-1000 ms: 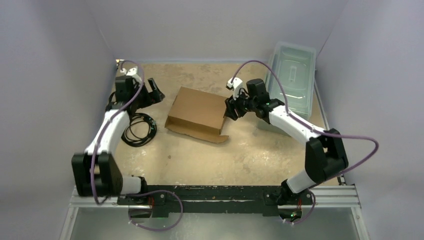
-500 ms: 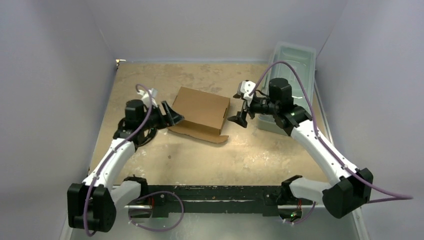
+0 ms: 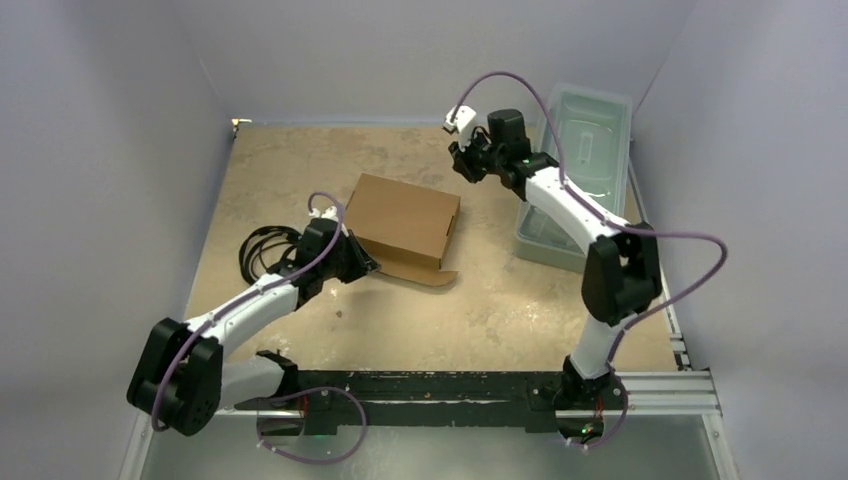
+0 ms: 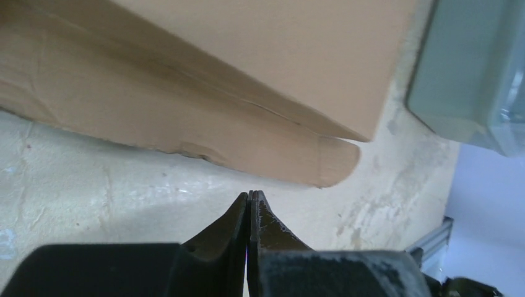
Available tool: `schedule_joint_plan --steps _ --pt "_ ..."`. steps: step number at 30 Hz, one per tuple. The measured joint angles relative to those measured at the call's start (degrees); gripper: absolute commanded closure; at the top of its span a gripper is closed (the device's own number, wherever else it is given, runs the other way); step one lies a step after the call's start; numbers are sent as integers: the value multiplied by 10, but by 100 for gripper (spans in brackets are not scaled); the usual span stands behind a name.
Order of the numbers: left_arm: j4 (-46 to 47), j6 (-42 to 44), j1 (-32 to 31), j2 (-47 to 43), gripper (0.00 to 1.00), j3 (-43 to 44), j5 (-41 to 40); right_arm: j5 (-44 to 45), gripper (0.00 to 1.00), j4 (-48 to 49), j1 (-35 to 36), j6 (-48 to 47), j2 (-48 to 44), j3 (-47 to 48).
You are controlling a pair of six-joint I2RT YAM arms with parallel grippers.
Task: Fold the paper box
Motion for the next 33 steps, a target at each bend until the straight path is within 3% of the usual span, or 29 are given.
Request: schedule_joint_plan --steps 7,14,23,33 --pt "-12 -20 -8 77 100 25 -62 105 77 -11 0 11 139 82" --pt "5 -18 -8 157 100 73 -81 110 78 -48 0 12 217 122" --pt "7 -3 -7 205 100 99 -109 92 78 -74 6 -3 212 106" --pt "2 31 20 245 100 135 -115 80 80 -77 16 -7 120 -28"
